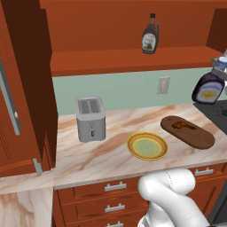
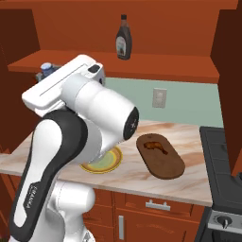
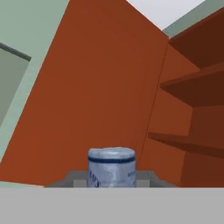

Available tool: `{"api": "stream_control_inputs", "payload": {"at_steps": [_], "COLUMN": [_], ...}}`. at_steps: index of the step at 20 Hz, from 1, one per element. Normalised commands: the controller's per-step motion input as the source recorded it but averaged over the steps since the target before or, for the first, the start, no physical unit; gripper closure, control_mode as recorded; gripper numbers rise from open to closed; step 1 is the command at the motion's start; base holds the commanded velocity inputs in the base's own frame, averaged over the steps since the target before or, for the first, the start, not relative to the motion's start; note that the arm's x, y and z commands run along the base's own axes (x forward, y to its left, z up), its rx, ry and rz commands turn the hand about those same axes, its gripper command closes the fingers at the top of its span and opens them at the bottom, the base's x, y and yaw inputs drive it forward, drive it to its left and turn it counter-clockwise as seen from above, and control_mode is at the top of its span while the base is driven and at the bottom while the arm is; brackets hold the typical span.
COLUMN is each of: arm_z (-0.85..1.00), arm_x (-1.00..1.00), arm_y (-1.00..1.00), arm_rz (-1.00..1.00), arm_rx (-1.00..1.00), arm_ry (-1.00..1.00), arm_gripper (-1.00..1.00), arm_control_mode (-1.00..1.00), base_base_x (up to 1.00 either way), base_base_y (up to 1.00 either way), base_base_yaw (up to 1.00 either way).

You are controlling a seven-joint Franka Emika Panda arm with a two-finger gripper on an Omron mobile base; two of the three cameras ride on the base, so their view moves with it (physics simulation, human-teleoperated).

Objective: Pick the chicken drumstick from the plate and place it on the cutting board. Then pick the condiment bottle from the cabinet and place it next to the cutting board.

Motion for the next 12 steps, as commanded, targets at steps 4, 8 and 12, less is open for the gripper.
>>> {"api": "stream_control_inputs", "payload": {"at_steps": [4,8,12], "arm_z": [-0.37,-0.53,-0.55], "arm_x": [-0.60,-0.49,-0.38], "arm_y": [0.05,0.10,0.18], "arm_rz": [0.04,0.04,0.05], "arm_rx": [-0.02,-0.01,0.00], "arm_ry": [0.00,0.00,0.00], "arm_gripper": [1.00,1.00,1.00], "arm_control_mode": [-1.00,-1.00,-1.00], "base_base_x": [0.00,0.00,0.00], "base_base_y": [0.00,0.00,0.00], "base_base_yaw": [0.00,0.00,0.00]}}
